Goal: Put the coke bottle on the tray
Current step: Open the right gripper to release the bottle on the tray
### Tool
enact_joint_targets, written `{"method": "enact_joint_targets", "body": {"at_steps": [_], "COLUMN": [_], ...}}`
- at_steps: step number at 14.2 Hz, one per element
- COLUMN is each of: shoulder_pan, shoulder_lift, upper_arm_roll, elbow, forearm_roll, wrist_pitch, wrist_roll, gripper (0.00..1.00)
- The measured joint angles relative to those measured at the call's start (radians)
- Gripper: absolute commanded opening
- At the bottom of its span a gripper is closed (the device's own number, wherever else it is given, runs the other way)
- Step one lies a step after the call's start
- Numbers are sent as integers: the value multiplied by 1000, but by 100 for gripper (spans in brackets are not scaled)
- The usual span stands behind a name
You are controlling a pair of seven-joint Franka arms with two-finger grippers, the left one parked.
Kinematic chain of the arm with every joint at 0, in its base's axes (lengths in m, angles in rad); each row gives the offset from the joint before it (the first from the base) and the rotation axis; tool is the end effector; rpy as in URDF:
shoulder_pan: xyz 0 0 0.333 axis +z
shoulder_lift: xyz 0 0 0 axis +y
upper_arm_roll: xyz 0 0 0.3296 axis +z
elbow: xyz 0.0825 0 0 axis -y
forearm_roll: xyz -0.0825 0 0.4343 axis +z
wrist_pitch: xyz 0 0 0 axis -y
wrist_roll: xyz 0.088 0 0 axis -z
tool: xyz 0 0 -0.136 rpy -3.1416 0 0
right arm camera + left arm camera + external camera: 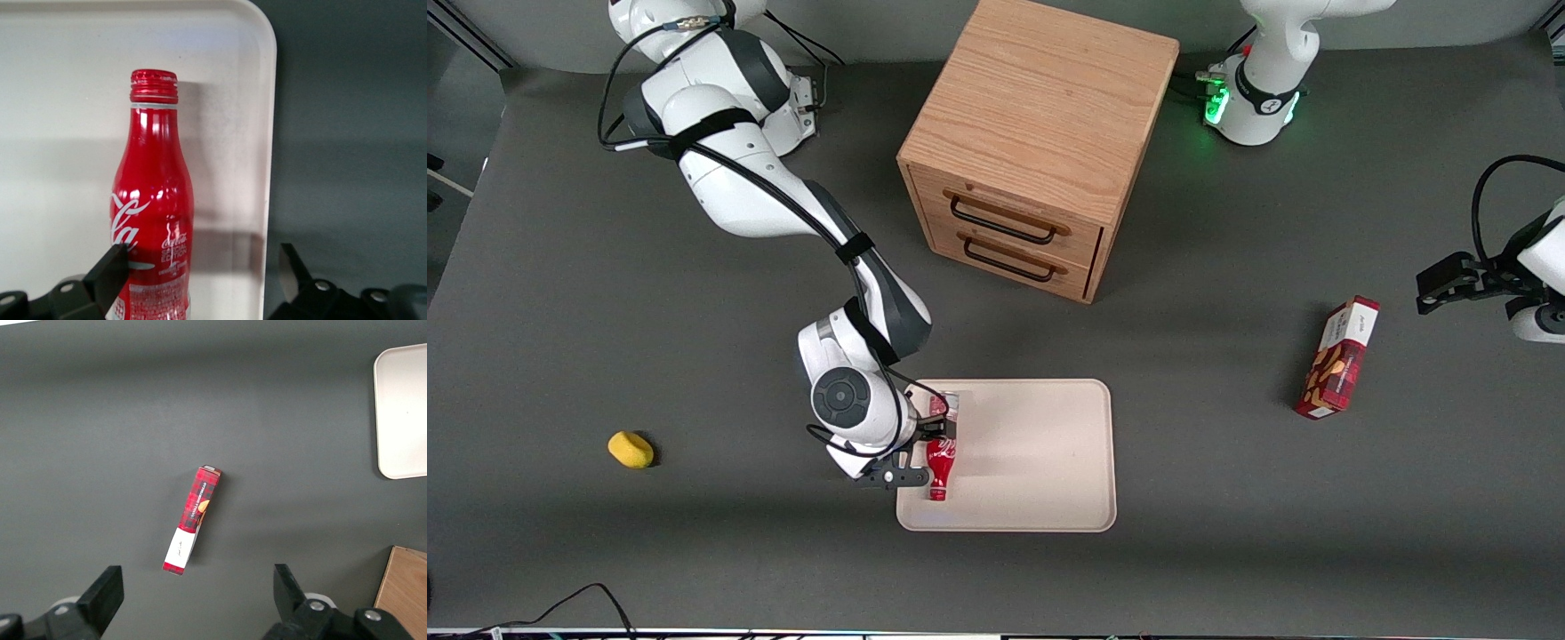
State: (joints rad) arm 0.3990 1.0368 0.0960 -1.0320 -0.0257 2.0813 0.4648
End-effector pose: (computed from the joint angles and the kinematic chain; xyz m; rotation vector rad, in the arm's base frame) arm 0.7489 0.3734 0.1620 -3.0810 0.0078 0.0200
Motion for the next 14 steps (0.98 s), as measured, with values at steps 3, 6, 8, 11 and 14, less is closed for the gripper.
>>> {"method": "enact_joint_targets", "body": {"at_steps": [3, 6, 8, 11, 14], "shoulder_pan": [0, 0, 0, 0, -1], "shoulder_lift": [-1, -6, -15, -35, -58], "upper_arm_roll": [-1, -2, -1, 0, 1], "elbow": [7, 20, 28, 29, 31], "forearm_roll": [0, 0, 0, 0, 1], "wrist_pitch": [-27, -68, -101, -142, -187], "wrist_roll": [0, 0, 0, 1, 4], "gripper": [100, 100, 100, 100, 100]}}
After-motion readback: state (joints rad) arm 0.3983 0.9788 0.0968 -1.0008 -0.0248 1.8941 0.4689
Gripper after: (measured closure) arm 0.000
